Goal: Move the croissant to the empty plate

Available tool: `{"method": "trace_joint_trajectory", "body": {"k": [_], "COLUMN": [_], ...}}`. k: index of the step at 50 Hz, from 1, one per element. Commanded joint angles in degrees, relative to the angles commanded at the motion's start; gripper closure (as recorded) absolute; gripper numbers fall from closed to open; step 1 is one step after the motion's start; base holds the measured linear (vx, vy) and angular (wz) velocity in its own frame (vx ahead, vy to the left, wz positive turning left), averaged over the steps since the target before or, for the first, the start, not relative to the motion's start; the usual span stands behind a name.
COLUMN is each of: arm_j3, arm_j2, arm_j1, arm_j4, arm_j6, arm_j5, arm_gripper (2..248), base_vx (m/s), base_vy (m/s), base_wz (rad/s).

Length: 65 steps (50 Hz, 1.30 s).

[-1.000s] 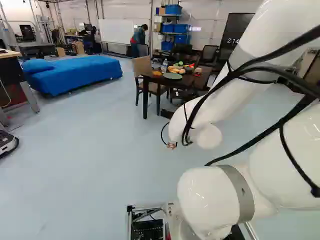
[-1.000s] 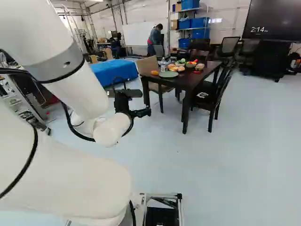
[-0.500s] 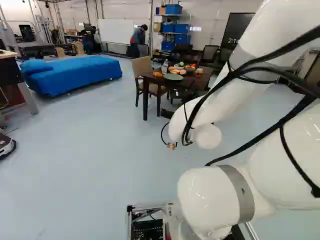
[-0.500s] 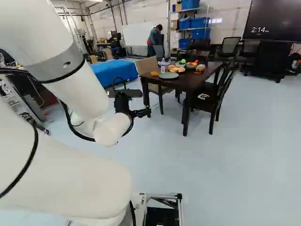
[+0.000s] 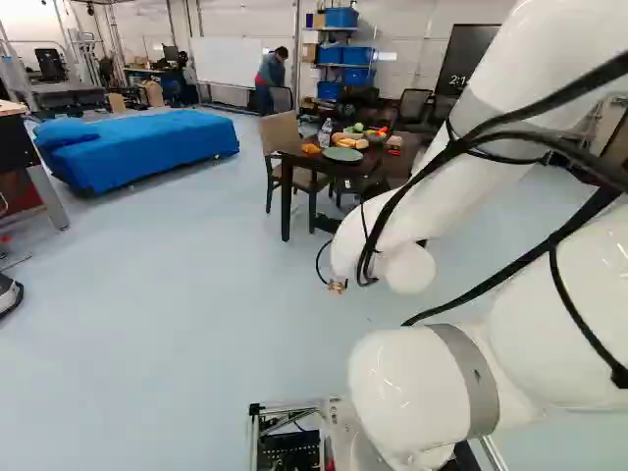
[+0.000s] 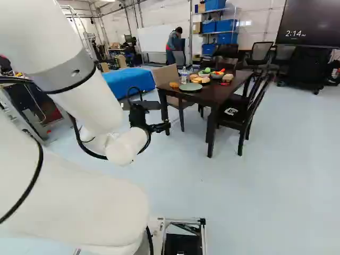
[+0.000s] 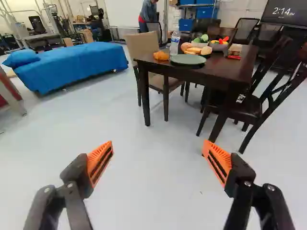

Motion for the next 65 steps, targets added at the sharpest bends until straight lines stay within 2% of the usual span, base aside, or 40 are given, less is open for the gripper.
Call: {"method": "trace_joint_trajectory", "body": {"k": [29,65], "arm_j3": [0.0,0.0], "arm_j2": [0.0,0.0], "arm_j1": [0.0,0.0], "arm_j4": [0.0,0.0], "arm_j6": [0.0,0.0], "arm_j5": [0.0,0.0], "arm_gripper": [3,3], "base_vx": [0.211,0.192], "base_vy": [0.007,0.053], "base_wz": [-0.008,-0.019]}}
